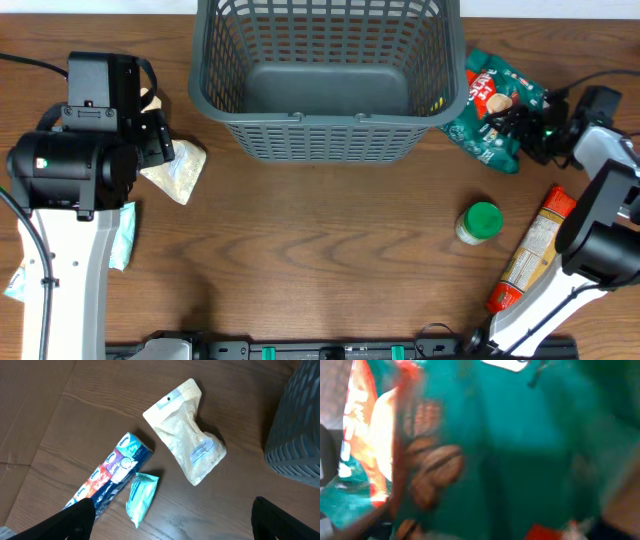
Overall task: Pack container
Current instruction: 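Lift the bag with the right gripper and drop it into the basket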
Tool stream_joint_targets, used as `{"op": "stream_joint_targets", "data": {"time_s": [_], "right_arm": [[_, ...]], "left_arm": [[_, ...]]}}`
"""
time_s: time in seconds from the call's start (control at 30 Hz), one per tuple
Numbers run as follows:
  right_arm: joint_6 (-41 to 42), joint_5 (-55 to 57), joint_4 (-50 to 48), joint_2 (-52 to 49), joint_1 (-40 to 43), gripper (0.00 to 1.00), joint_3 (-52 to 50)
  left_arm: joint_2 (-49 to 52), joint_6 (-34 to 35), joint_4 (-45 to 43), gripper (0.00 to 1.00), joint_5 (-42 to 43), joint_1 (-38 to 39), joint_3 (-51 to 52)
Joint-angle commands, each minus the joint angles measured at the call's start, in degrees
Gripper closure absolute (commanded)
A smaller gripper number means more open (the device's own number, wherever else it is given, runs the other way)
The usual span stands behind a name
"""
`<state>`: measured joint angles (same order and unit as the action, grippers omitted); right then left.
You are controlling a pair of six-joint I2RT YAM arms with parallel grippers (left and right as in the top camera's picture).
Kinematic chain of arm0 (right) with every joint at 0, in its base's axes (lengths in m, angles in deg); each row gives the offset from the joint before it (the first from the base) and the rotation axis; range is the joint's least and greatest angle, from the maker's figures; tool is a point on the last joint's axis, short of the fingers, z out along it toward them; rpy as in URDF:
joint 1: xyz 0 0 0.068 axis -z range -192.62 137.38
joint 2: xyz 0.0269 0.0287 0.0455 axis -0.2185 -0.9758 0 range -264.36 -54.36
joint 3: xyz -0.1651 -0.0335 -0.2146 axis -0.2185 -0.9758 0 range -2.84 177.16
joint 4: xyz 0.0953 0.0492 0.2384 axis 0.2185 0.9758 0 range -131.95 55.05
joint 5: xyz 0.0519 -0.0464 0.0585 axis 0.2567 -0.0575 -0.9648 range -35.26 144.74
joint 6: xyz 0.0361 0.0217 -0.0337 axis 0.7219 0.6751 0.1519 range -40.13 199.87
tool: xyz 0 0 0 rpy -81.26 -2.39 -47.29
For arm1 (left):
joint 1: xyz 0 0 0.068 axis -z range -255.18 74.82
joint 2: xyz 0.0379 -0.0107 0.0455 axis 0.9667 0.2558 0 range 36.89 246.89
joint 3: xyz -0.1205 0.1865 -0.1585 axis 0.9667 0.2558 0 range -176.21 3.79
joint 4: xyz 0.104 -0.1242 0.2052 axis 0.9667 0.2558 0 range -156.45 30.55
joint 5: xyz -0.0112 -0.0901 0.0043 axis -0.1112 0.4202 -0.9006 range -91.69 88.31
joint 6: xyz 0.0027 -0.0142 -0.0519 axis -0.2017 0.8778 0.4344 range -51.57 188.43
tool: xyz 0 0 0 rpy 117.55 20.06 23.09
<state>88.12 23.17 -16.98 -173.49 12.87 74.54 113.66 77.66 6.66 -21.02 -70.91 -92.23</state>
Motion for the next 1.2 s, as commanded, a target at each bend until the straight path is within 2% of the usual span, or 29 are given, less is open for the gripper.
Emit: {"op": "stream_joint_targets", "data": {"time_s": [0.0,0.03,0.33,0.5,0.67,0.8,0.9,1.07,1.17], "right_arm": [[0.9,1.4,0.5,-0.2,-1.8,0.80,-1.3],[1.0,1.4,0.7,-0.2,-1.8,0.99,-1.3],[1.2,0.2,4.8,4.0,-1.8,0.99,0.1],[1.1,5.7,10.3,15.3,-1.9,0.99,6.8],[1.1,17.3,16.9,27.3,-2.8,0.99,16.6],[0.3,21.1,18.9,34.2,-4.5,0.99,21.9],[-4.5,19.9,18.1,38.1,-7.6,0.99,23.2],[-21.6,11.1,18.1,40.5,-17.9,0.98,23.3],[-29.6,9.5,18.6,40.0,-25.1,0.99,23.2]], "left_arm": [[0.4,1.1,0.2,0.14,0.6,-0.2,0.1],[0.4,1.1,0.2,0.14,0.6,-0.2,0.1],[0.4,1.1,0.2,0.14,0.6,-0.2,0.1],[0.4,1.1,0.2,0.14,0.6,-0.2,0.1],[0.4,1.1,0.2,0.14,0.6,-0.2,0.1],[0.4,1.1,0.2,0.14,0.6,-0.2,0.1],[0.4,1.1,0.2,0.14,0.6,-0.2,0.1],[0.4,1.1,0.2,0.14,0.7,-0.2,0.1],[0.4,1.1,0.2,0.14,0.7,-0.2,0.1]]}}
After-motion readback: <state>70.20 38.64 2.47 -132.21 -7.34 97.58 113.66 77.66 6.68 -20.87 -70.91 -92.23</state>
